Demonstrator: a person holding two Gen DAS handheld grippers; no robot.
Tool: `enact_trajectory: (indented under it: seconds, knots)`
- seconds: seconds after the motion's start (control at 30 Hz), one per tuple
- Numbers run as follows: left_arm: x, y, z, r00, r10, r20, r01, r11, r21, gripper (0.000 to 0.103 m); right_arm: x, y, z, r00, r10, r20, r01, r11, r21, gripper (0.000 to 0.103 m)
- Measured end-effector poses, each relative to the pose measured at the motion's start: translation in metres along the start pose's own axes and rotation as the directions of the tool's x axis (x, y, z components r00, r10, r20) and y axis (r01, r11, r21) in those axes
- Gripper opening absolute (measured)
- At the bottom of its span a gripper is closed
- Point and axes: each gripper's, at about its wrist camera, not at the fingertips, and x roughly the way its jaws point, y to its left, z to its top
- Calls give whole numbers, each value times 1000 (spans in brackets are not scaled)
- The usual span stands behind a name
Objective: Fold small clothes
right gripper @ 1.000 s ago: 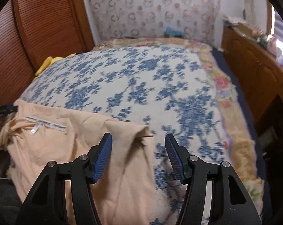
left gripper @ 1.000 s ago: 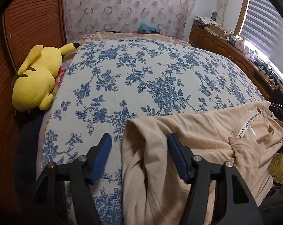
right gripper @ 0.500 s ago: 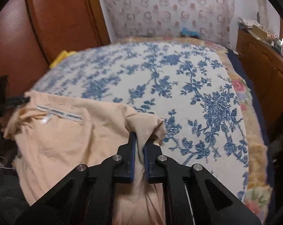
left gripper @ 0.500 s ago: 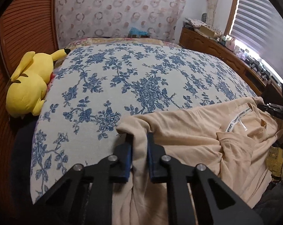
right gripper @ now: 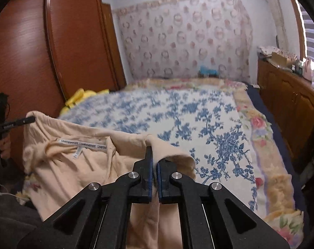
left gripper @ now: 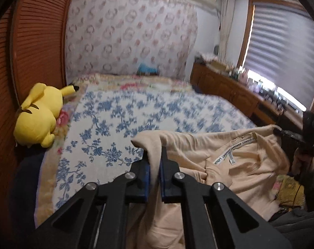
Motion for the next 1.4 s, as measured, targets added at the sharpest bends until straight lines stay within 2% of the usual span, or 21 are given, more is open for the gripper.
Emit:
enact_trajectory:
  seconds: [0.2, 0.3, 0.37, 0.4, 0.43, 0.47, 0.5, 0.57, 0.63, 0.73, 0.87, 0.9, 0.93, 0.97, 1.0, 1.03, 1.1, 1.23, 1.4]
  knots:
    - [-5, 7, -2, 999, 54, 4, -54, 999, -6, 4, 5, -9, -2, 998, -32, -44, 32, 999, 4, 0]
    - [-1, 5, -1, 999, 49, 2, -49, 999, -2, 4, 11, -10, -1, 997, -52, -52, 52, 999, 3, 0]
    - [8, 1, -1, 998, 67, -16, -67, 998, 23, 4, 24, -10, -1, 993, -62, -103, 61, 998, -11, 1]
    - [13, 1, -1, 997, 74, -28, -73, 997, 33, 4, 29, -13, -3, 990, -74, -119, 72, 997, -21, 5]
    - [19, 1, -2, 996, 85, -40, -83, 996, 41, 4, 37, -14, -5, 984, -106, -146, 102, 994, -36, 16]
    - [22, 1, -2, 995, 89, -44, -87, 995, 43, 4, 47, -18, -7, 972, -159, -176, 152, 987, -50, 23]
    - [26, 0, -2, 995, 86, -49, -84, 995, 44, 4, 51, -21, -9, 964, -184, -191, 177, 983, -54, 35]
    - [31, 0, -3, 995, 82, -55, -79, 996, 41, 4, 63, -30, -13, 953, -200, -228, 195, 980, -46, 40]
    - [36, 0, -4, 995, 82, -63, -79, 996, 43, 4, 71, -39, -16, 946, -201, -253, 198, 980, -34, 51]
    - [42, 2, -5, 994, 83, -75, -80, 996, 42, 4, 83, -45, -16, 944, -164, -285, 166, 986, -17, 55]
    - [47, 6, -6, 993, 80, -88, -78, 996, 36, 4, 89, -43, -11, 952, -103, -290, 108, 994, 0, 55]
    - [48, 6, -6, 993, 79, -90, -76, 996, 38, 4, 90, -40, -12, 955, -82, -287, 84, 996, -5, 43]
    - [47, 5, -7, 993, 79, -88, -75, 996, 41, 4, 90, -36, -12, 956, -70, -286, 68, 998, -17, 27]
    - [46, 3, -8, 994, 68, -85, -65, 997, 43, 4, 89, -32, -14, 957, -62, -284, 55, 998, -31, 23]
    - [44, 2, -8, 995, 59, -82, -55, 998, 44, 4, 88, -30, -14, 958, -46, -282, 39, 999, -32, 6]
    - [40, -1, -8, 996, 47, -71, -44, 998, 44, 4, 84, -29, -16, 959, -5, -285, 0, 1000, -17, 6]
    - [28, -5, -7, 998, 28, -50, -26, 999, 40, 4, 70, -24, -18, 969, 28, -244, -31, 999, -9, 5]
    - [-14, -17, 1, 999, -14, 30, 13, 999, 30, 4, 15, -8, -11, 996, 31, -82, -31, 1000, 2, 5]
    - [-78, -33, 26, 985, -64, 163, 60, 998, 33, 4, -53, 7, 16, 997, 39, 72, -40, 999, 11, 4]
